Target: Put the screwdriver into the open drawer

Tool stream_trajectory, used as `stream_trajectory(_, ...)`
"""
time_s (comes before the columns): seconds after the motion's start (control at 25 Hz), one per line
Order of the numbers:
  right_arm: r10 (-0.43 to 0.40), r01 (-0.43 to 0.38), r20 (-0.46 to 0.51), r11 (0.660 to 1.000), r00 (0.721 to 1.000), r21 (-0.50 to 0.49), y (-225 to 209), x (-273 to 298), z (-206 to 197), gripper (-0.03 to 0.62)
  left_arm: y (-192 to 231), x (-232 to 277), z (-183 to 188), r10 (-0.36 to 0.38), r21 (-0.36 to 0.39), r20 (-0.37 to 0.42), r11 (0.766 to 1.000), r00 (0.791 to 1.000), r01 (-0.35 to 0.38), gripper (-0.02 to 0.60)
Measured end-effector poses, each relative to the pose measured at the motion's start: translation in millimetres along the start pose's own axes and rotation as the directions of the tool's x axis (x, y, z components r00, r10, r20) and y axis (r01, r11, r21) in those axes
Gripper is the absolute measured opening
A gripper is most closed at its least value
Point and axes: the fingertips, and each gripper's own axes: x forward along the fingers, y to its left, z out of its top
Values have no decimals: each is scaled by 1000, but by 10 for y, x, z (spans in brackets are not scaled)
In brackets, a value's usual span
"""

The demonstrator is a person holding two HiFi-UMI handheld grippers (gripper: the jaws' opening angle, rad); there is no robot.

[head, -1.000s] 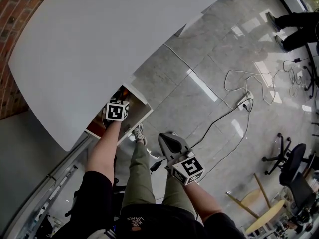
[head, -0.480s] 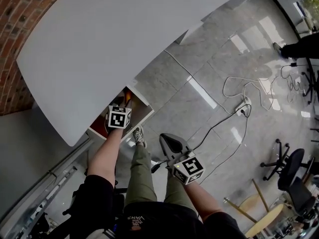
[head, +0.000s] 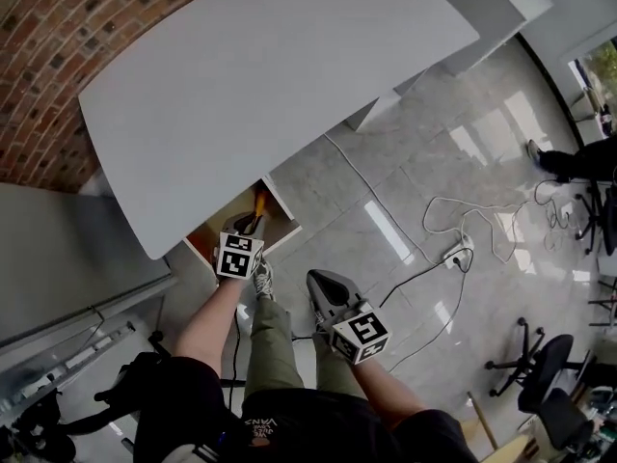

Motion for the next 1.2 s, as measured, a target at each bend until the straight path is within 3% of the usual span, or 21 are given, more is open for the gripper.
stream_trajectory(0.24,47,-46,9,997,999,-55,158,-242,129,-5,-234,-500,145,19,-40,91,999,996,-15,24)
stream_trajectory(0.48,80,-77,34,993,996,-95,250,-478,341,-5,-546,-1014,342,26,-16,171,1000,985,-23,14)
stream_trajectory(1.2,138,-121,96,979,986,-166,479,-1054,682,-5,-1321,-2381,782,75,23,386,996,919,-91,9)
